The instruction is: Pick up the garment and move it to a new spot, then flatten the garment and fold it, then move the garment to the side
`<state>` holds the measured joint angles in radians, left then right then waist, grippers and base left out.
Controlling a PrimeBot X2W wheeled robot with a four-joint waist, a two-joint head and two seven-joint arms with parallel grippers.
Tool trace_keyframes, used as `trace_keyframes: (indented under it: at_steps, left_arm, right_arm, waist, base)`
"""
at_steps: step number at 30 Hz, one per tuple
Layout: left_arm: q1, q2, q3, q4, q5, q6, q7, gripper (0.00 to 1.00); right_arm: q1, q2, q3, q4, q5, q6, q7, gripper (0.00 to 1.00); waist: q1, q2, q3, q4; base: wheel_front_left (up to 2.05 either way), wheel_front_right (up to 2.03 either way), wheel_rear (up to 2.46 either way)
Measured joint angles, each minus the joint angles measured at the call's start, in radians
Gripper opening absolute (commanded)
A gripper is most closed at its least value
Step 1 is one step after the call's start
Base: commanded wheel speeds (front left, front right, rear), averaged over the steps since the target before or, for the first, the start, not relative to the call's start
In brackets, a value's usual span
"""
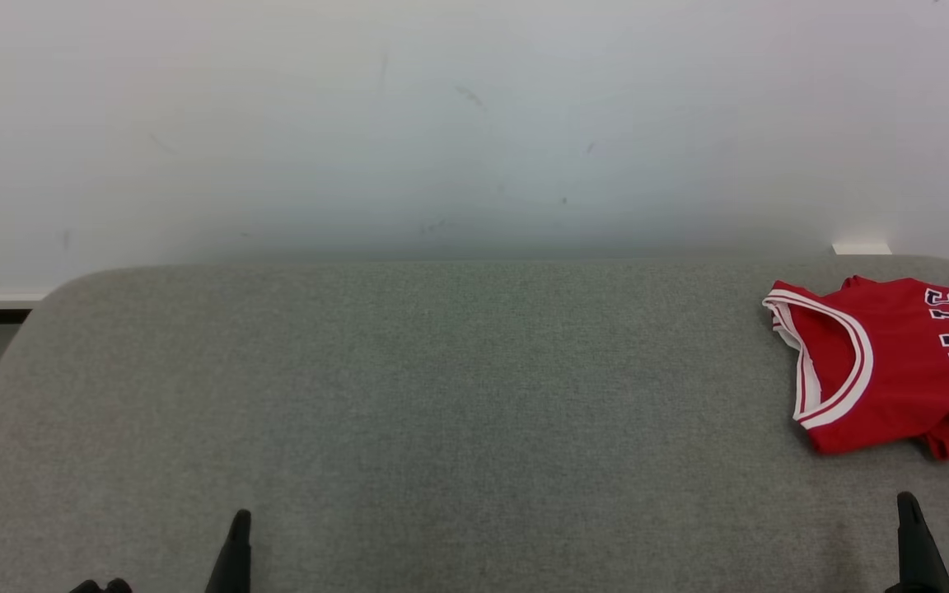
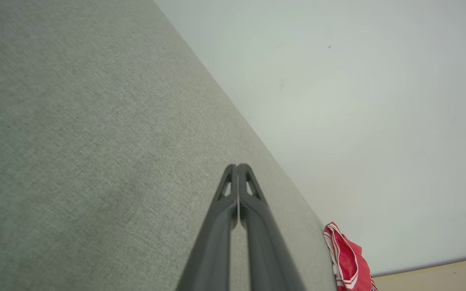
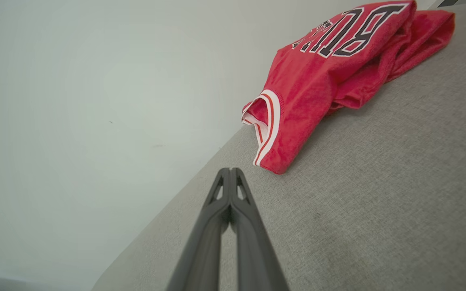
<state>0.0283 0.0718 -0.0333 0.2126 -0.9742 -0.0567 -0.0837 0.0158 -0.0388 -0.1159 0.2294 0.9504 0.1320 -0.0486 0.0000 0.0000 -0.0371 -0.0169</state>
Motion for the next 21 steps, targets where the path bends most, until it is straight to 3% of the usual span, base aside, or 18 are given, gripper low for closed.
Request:
trace_keyframes:
  at_steps: [21]
  left_arm:
    - [-0.048,0.007,0.030,0.008,-0.242,-0.023,0.052,0.00]
  right_arm:
    - [-0.046,-0.002,0.000,0.008,0.231,0.000,0.058,0.00]
  waist:
    - [0.0000,0.0000,0.011,0.005]
  base:
    - [0.00,0.00,0.00]
